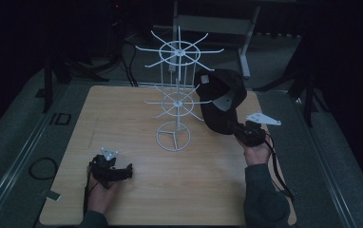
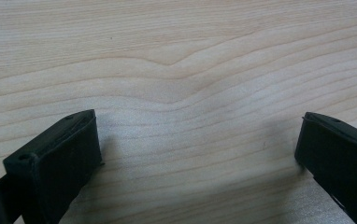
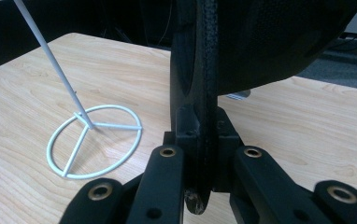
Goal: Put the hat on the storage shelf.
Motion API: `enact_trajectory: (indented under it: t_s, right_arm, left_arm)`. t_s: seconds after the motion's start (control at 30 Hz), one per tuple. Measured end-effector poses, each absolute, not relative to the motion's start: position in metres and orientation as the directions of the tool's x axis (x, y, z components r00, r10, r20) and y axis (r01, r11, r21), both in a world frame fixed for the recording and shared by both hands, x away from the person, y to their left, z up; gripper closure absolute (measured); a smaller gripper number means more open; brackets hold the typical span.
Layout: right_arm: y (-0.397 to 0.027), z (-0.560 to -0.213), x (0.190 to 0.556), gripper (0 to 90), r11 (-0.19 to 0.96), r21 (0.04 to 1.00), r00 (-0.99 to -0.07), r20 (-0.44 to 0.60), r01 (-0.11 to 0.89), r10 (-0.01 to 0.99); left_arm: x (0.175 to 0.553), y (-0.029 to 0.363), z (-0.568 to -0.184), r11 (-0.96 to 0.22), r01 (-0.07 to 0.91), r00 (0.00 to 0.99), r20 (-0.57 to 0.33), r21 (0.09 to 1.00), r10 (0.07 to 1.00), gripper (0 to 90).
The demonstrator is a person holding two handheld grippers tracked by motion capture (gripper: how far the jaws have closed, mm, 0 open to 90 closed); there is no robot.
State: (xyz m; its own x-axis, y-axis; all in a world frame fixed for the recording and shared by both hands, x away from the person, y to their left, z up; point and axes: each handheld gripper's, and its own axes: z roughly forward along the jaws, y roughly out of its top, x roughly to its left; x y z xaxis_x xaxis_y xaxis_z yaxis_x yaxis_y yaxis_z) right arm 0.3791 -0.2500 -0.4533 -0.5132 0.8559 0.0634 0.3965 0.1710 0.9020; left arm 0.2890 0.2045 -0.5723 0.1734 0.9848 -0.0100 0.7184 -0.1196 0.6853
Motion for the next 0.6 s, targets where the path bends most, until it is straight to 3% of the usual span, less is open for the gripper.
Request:
enact_trajectory:
  t_s: [0.6]
  right_arm:
    - [-0.255,-0.439,0.382,85.4,0.165,0.917,-0.521,0.053,0.364,0.852]
  left_arm:
    - [0.289,0.205,-0.572,-0.12,0.718,0.174,-0.01,0.685,0.985,0.2]
